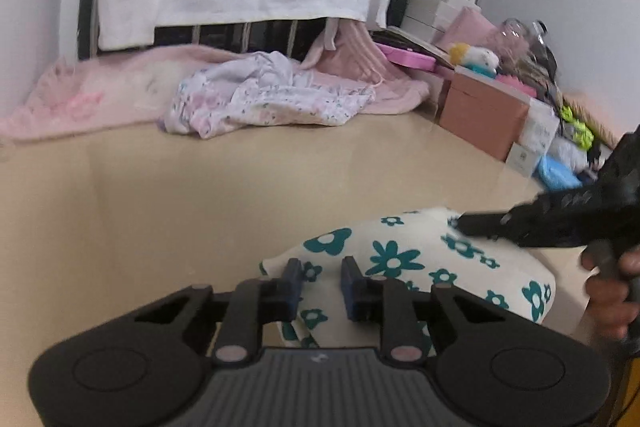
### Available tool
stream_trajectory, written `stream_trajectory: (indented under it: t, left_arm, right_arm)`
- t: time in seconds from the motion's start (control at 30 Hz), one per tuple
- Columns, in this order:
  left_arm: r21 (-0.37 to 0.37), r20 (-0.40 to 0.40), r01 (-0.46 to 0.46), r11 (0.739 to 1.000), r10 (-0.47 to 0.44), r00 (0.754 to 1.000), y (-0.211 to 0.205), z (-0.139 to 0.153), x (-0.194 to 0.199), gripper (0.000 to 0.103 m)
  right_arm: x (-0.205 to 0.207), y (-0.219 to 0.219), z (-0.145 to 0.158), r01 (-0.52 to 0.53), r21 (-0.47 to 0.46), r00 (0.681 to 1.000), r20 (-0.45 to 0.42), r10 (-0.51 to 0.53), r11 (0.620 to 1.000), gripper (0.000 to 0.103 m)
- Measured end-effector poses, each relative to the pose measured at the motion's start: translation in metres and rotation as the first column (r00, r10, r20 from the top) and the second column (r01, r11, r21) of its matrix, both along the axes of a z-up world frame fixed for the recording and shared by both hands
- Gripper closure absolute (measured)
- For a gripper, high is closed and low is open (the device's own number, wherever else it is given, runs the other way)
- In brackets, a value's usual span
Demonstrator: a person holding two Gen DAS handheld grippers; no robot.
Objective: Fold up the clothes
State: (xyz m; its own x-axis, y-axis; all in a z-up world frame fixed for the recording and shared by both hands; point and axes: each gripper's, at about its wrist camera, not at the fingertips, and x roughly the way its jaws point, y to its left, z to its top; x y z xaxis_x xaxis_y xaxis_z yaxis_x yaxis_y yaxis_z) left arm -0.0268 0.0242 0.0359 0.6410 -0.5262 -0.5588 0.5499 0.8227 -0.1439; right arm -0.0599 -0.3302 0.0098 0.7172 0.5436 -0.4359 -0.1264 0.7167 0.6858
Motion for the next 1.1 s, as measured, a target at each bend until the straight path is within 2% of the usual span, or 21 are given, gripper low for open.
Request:
stream_trajectory:
  t: [0.1, 0.13, 0.17, 0.27, 0.4, 0.43, 0.47, 0.5, 0.57, 0.6, 0.7, 0.8, 0.83, 0.87, 1.0, 1.1]
  left_arm:
    - [0.047, 0.049, -0.072, 0.996, 0.070, 0.996, -0.003, 0.011, -0.007, 0.074]
    - [0.045, 0.074, -0.083, 0.995, 0.080, 0.994, -0.005, 0.015, -0.010, 0.070]
    - [0.047, 0.099, -0.083, 0.995, 0.078, 0.992, -0.011, 0.019, -0.014, 0.067]
    - [0.144, 0.139, -0.054, 0.988, 0.034, 0.990, -0.039, 0.023, -0.023, 0.065]
    - [0.222, 0.141, -0.026, 0.975, -0.006, 0.990, -0.053, 0.009, -0.027, 0.065]
    - [0.229, 0.134, -0.017, 0.973, -0.014, 0.991, -0.053, 0.007, -0.027, 0.063]
    - [0.214, 0.115, -0.006, 0.977, -0.020, 0.993, -0.047, 0.007, -0.026, 0.059]
    - [0.204, 0.097, 0.001, 0.979, -0.021, 0.995, -0.041, 0.006, -0.023, 0.055]
    - [0.208, 0.073, -0.007, 0.978, -0.009, 0.997, -0.030, 0.005, -0.018, 0.027]
    - [0.212, 0.058, -0.014, 0.977, 0.001, 0.998, -0.025, 0.005, -0.014, 0.023]
    - [0.215, 0.020, 0.001, 0.977, -0.006, 1.000, -0.015, 0.008, -0.012, 0.024]
    - [0.254, 0.062, 0.014, 0.967, -0.031, 0.998, -0.019, 0.007, -0.018, 0.025]
    - [0.259, 0.067, 0.019, 0.966, -0.038, 0.997, -0.020, 0.007, -0.019, 0.026]
    - [0.258, 0.065, 0.023, 0.966, -0.042, 0.997, -0.020, 0.006, -0.019, 0.026]
    - [0.225, 0.022, 0.032, 0.974, -0.037, 0.999, -0.014, 0.006, -0.014, 0.027]
    - [0.214, 0.017, 0.031, 0.976, -0.035, 0.999, -0.012, 0.005, -0.015, 0.028]
  right_arm:
    - [-0.013, -0.006, 0.004, -0.001, 0.044, 1.000, 0.012, 0.001, 0.999, 0.088]
    - [-0.014, -0.007, 0.004, -0.011, 0.051, 1.000, 0.004, 0.011, 0.999, 0.075]
    - [-0.013, -0.006, 0.002, -0.022, 0.056, 1.000, -0.006, 0.022, 0.998, 0.070]
    - [-0.005, 0.001, -0.009, -0.052, 0.074, 0.998, -0.039, 0.055, 0.996, 0.071]
    - [0.003, 0.002, -0.013, -0.064, 0.164, 0.994, -0.072, 0.077, 0.984, 0.070]
    - [0.000, 0.002, -0.011, -0.061, 0.166, 0.995, -0.067, 0.073, 0.984, 0.078]
    - [-0.005, 0.005, -0.009, -0.060, 0.154, 0.996, -0.059, 0.069, 0.986, 0.093]
    - [-0.013, 0.011, -0.007, -0.069, 0.126, 0.996, -0.045, 0.075, 0.990, 0.093]
    - [-0.035, 0.025, -0.003, -0.103, 0.084, 0.994, -0.017, 0.105, 0.991, 0.094]
    - [-0.046, 0.031, -0.004, -0.118, 0.097, 0.993, -0.014, 0.120, 0.988, 0.094]
    - [-0.071, 0.043, -0.013, -0.156, 0.192, 0.987, -0.011, 0.161, 0.969, 0.093]
    - [-0.080, 0.037, -0.024, -0.106, 0.270, 0.994, -0.005, 0.112, 0.957, 0.084]
    - [-0.078, 0.033, -0.028, -0.083, 0.295, 0.996, -0.008, 0.089, 0.952, 0.077]
    - [-0.074, 0.031, -0.031, -0.072, 0.312, 0.997, -0.009, 0.078, 0.947, 0.077]
    - [-0.052, 0.038, -0.035, -0.082, 0.305, 0.996, -0.011, 0.089, 0.949, 0.079]
    - [-0.047, 0.039, -0.035, -0.019, 0.334, 0.998, -0.058, 0.040, 0.942, 0.076]
